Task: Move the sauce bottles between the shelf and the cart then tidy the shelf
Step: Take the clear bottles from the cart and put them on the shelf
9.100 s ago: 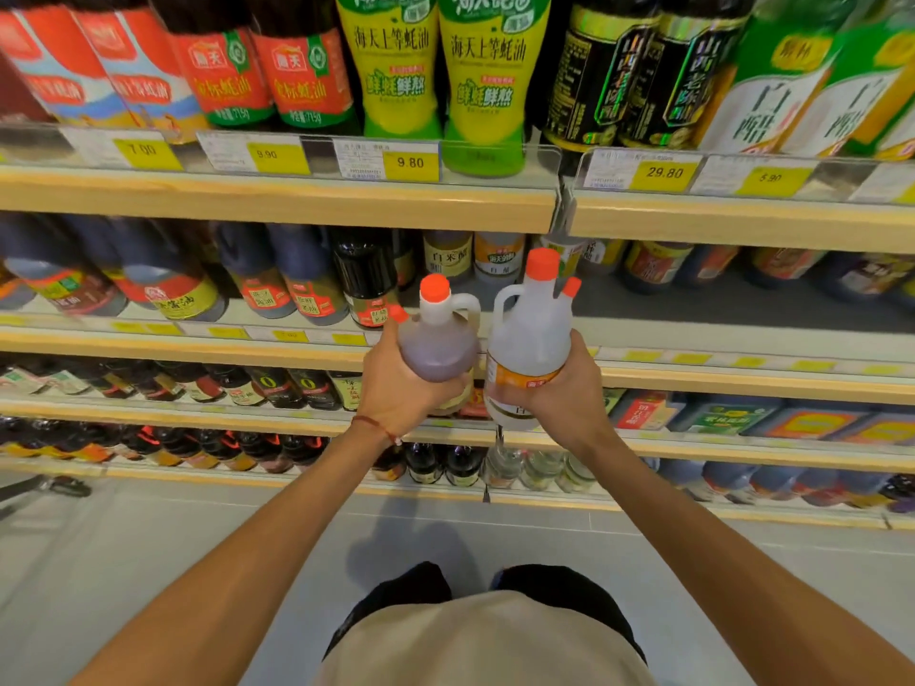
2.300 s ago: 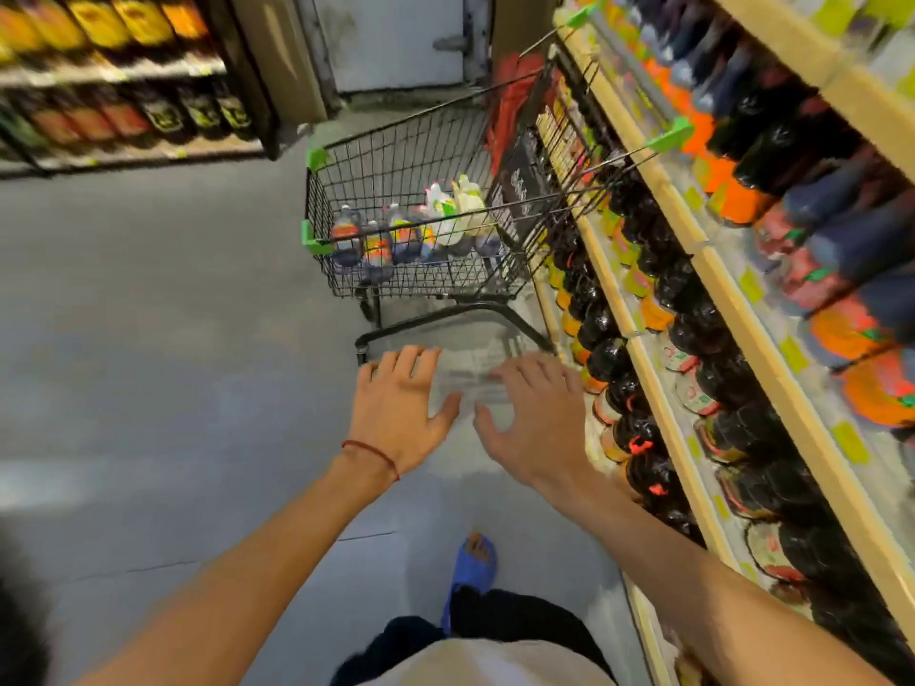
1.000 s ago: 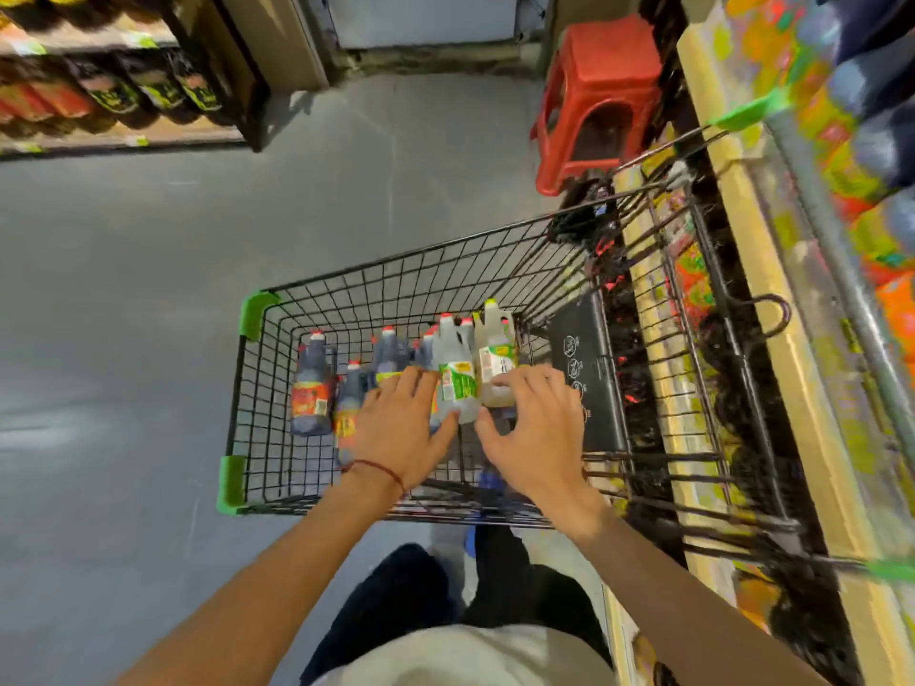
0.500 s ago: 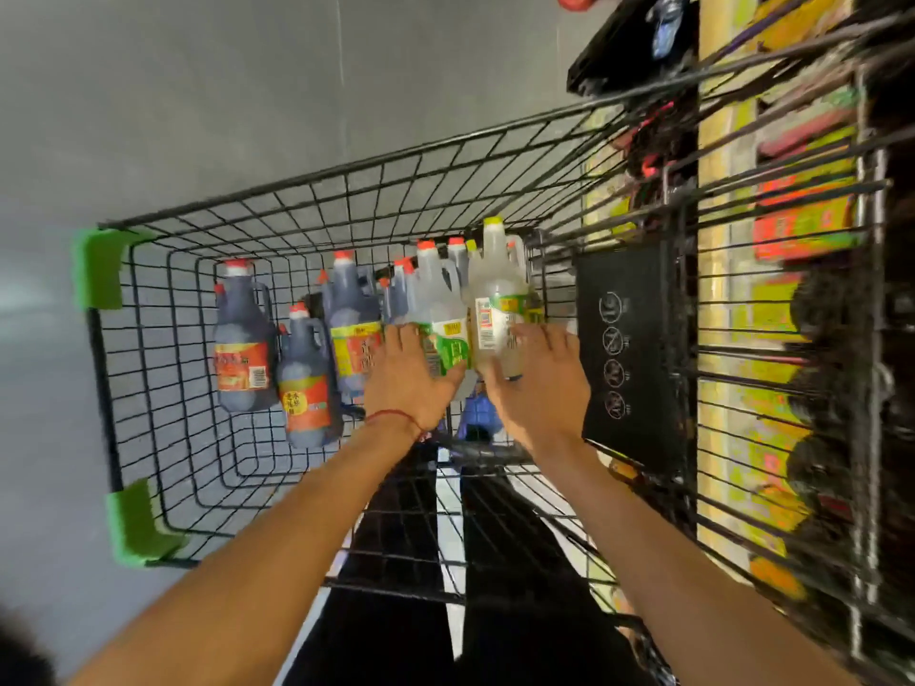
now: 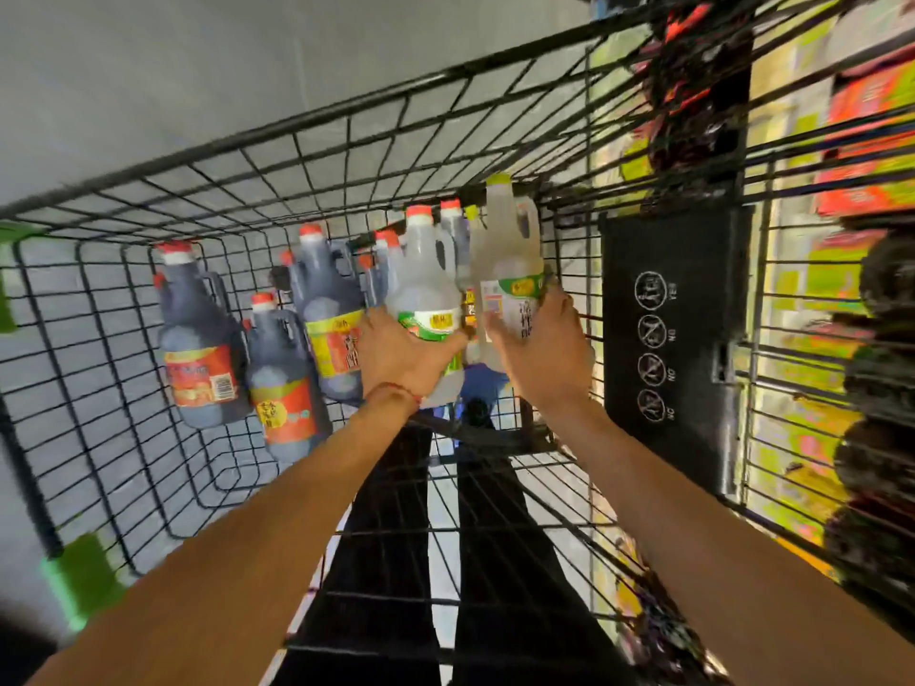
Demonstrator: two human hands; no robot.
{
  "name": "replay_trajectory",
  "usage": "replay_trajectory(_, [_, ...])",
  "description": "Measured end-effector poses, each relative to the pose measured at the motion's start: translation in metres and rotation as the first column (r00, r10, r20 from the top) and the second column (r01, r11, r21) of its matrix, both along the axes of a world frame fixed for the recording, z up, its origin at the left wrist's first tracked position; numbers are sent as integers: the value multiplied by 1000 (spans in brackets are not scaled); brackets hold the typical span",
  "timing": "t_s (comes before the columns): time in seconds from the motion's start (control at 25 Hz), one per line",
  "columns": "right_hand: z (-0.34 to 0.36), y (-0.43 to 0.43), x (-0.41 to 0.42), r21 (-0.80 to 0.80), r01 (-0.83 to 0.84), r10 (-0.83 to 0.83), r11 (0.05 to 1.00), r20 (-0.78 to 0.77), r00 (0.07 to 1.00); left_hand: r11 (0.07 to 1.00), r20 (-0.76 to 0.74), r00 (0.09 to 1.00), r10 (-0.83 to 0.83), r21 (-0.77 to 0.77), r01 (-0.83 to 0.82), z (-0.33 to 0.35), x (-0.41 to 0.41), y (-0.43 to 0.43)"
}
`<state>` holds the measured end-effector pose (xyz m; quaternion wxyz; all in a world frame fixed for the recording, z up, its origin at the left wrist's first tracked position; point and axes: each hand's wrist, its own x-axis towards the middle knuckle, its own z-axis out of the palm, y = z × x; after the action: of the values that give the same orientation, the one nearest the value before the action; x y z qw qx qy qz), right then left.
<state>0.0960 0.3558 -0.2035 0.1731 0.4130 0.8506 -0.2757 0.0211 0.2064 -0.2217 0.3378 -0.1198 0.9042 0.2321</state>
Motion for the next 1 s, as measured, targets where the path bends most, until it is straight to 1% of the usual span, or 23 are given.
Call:
replay_trajectory(0.12, [-10,-2,-10,-122,131,-134,984,-20,991,999,-8,999,-36,-27,36,10,-12,-17])
replay_trajectory(0.24, [-19,-3,-22,-204,265,-282,942,-54,958,1000,2,1000,-1,-17,1,17,-23,-32])
replay_trajectory(0.32, [-20,-1,-25,-238,312,-333,920,-55,941,999,19,999,30,-13,-30,20,-27,-34])
replay_trajectory(0.48, [0,-2,-14,-304,325,-378,896,-134,916,996,29,997,68,-67,-66,37,-25,-33])
replay_trajectory(0.56, [21,-5,-4,-328,314,-382,891,-165,909,997,22,997,68,-48,-66,52,-18,-33])
replay_trajectory(0.72, [66,-8,20,-327,292,-372,899,-217,902,999,-48,999,26,49,-24,92,1,-40])
replay_trajectory(0.84, [101,-7,38,-303,234,-318,924,-267,909,984,-119,991,59,177,-37,127,16,-44])
replay_trajectory(0.96, [134,-8,57,-333,235,-349,913,-339,874,961,-165,986,36,278,12,158,28,-46])
replay_trajectory(1.0, [145,-11,63,-322,231,-346,918,-367,864,952,-175,984,20,304,35,169,30,-45])
